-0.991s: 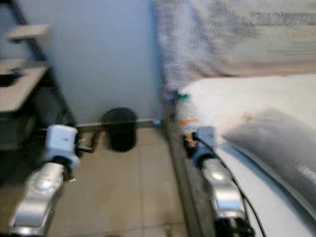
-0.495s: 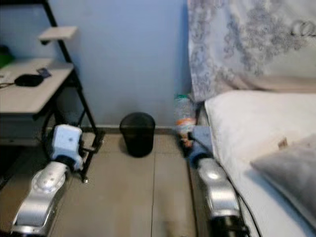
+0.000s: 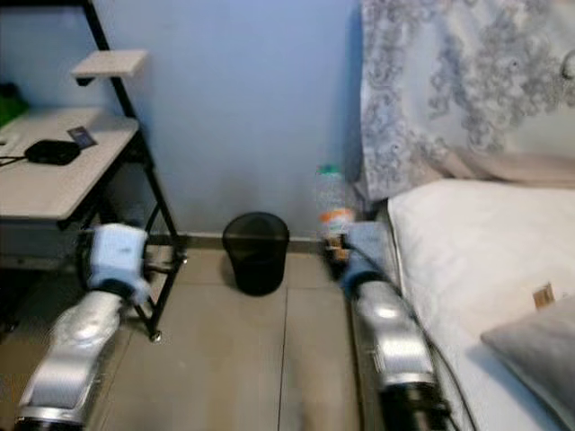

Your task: Clean up the room

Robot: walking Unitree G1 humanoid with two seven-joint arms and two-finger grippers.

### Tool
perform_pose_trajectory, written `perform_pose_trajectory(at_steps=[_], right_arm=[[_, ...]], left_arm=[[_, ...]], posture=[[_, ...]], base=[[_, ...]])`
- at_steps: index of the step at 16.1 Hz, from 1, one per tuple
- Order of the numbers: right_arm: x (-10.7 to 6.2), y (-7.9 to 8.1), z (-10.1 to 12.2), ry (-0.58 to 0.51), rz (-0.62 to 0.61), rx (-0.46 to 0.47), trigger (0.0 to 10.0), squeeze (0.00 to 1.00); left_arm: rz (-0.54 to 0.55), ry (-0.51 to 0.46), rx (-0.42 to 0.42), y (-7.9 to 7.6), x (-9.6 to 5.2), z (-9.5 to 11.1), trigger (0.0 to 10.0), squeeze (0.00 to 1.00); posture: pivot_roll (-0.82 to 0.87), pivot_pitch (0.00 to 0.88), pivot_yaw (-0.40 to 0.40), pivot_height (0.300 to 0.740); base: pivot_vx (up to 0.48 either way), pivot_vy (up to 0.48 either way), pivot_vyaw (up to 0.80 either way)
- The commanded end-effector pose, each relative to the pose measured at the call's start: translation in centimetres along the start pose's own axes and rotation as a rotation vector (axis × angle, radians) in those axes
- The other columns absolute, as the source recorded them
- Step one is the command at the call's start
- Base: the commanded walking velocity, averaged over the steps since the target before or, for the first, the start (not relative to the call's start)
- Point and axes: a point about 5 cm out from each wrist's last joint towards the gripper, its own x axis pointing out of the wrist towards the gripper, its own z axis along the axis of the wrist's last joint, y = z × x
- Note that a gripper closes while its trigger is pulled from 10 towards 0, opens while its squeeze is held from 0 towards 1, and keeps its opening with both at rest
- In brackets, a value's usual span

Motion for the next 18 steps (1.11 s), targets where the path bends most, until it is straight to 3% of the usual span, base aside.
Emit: perform_pose_trajectory(at_steps=[1, 18], right_arm=[[0.29, 1.38, 0.72, -0.029, 0.043, 0.007, 10.0, 0.00], [0.51, 1.79, 0.72, -0.031, 0.064, -0.011, 10.0, 0.00]], left_arm=[[0.034, 0.004, 0.012, 1.15, -0.09, 0.01, 10.0, 0.00], [0.021, 0.004, 0.010, 0.89, -0.15, -0.04, 10.0, 0.00]], posture=[[0.16, 0.000, 0.042, 0.740], [0.16, 0.000, 0.041, 0.740]], base=[[0.349, 0.000, 0.00], [0.349, 0.000, 0.00]])
